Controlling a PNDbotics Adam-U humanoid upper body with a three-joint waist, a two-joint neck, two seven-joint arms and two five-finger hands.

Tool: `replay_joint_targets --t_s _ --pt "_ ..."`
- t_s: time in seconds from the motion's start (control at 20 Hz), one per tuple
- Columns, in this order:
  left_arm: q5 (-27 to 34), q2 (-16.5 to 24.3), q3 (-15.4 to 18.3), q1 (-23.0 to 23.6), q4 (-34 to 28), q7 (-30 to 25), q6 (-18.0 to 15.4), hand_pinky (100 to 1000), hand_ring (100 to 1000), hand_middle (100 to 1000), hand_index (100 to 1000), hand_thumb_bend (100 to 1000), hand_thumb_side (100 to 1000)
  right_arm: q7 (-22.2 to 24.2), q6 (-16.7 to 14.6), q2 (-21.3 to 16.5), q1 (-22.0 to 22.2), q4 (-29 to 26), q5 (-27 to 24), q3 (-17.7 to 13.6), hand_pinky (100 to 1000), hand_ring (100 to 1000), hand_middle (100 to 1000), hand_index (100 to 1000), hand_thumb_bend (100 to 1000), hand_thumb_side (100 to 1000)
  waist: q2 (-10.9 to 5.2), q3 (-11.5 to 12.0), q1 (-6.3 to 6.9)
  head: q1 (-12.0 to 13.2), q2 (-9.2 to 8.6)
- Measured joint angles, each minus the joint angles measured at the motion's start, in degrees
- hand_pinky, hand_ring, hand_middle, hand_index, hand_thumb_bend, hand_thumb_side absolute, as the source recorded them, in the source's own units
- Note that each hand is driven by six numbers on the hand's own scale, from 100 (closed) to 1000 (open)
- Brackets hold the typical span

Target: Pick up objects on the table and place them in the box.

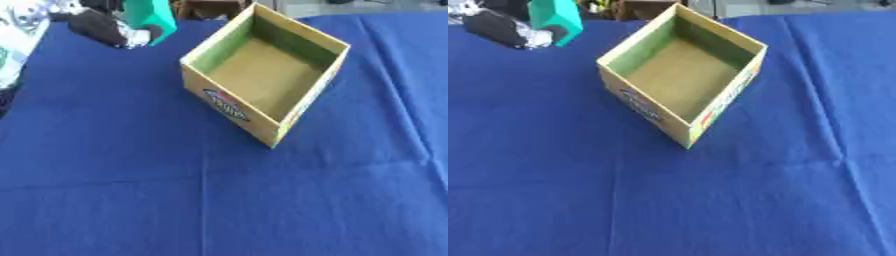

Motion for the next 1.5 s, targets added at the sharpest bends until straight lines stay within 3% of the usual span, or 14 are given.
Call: replay_joint_targets --t_s 0.45,0.85,1.3,1.35,1.4,1.5 --pt "-7.0 -11.5 1.2 -6.6 11.6 4.6 -0.5 268 413 348 519 100 682 0.8 -0.6 0.0 -1.8 0.0 -0.5 0.7 771 750 546 669 100 822 0.68 -3.0 0.33 1.6 -0.27" --pt "-14.0 -19.1 3.3 -7.6 20.8 10.8 -0.2 272 420 350 521 100 691 1.9 -1.4 0.0 -4.0 0.0 -1.5 1.8 771 751 546 670 100 833 1.90 -6.2 0.32 2.0 -1.12" --pt "-19.2 -21.8 5.1 -6.8 30.8 14.6 -3.4 356 477 382 558 100 734 2.0 -1.6 0.3 -4.0 0.0 -1.7 1.9 775 753 544 671 100 820 2.49 -6.7 0.73 1.9 -1.66" --pt "-19.2 -21.9 5.4 -6.7 31.4 14.5 -3.8 453 524 426 601 142 757 2.0 -1.6 0.3 -3.9 0.0 -1.7 1.9 775 753 543 671 100 818 2.49 -6.7 0.73 1.9 -1.66" --pt "-19.2 -22.0 5.6 -6.7 31.8 14.3 -4.1 458 526 429 603 144 753 2.0 -1.5 0.4 -3.9 0.0 -1.7 1.9 775 753 543 671 100 817 2.49 -6.7 0.73 1.9 -1.66" --pt "-19.6 -22.1 5.8 -6.7 32.0 14.2 -4.4 503 565 459 680 239 779 1.9 -1.5 0.4 -3.7 0.0 -1.7 1.9 775 753 543 671 100 812 2.50 -6.8 0.73 1.9 -1.66"
